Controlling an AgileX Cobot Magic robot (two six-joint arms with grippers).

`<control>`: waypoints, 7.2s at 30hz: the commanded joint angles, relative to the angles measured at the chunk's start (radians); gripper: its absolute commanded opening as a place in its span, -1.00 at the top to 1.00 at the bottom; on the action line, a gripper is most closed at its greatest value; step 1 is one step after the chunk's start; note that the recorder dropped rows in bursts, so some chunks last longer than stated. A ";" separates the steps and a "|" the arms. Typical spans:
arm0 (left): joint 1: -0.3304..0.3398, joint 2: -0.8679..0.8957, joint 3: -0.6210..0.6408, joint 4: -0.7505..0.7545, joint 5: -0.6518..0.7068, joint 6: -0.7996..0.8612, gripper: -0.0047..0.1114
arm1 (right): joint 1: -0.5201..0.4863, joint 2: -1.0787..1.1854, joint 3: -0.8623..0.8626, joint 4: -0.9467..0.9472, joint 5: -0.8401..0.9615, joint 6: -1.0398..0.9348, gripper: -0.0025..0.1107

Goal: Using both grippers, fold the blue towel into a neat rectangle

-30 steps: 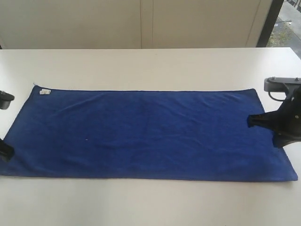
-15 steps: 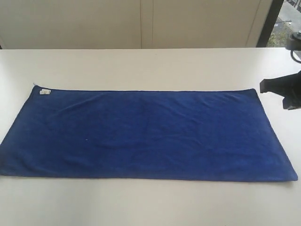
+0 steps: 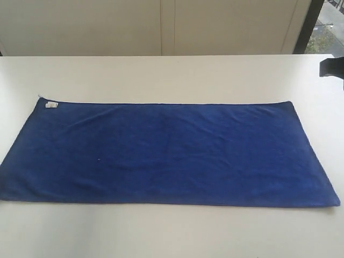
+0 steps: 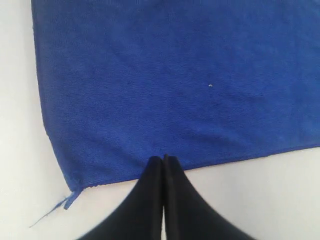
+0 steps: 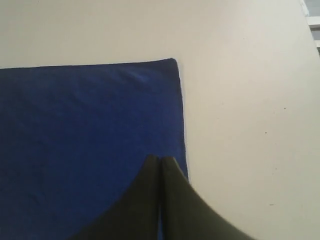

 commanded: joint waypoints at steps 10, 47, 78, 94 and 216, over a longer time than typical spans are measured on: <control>0.005 -0.482 0.161 0.017 0.036 0.003 0.92 | -0.006 -0.006 0.093 0.023 -0.132 -0.014 0.96; 0.005 -0.554 0.163 0.046 0.050 0.004 0.92 | -0.093 0.708 -0.248 0.111 0.003 -0.230 0.91; 0.005 -0.554 0.163 0.046 0.052 0.004 0.92 | -0.091 0.811 -0.248 0.109 0.107 -0.230 0.20; 0.005 -0.554 0.163 0.046 0.052 0.004 0.92 | -0.099 0.811 -0.248 0.071 0.109 -0.199 0.96; 0.005 -0.554 0.163 0.046 0.052 0.004 0.92 | 0.815 1.108 -1.147 0.131 0.203 -0.077 0.05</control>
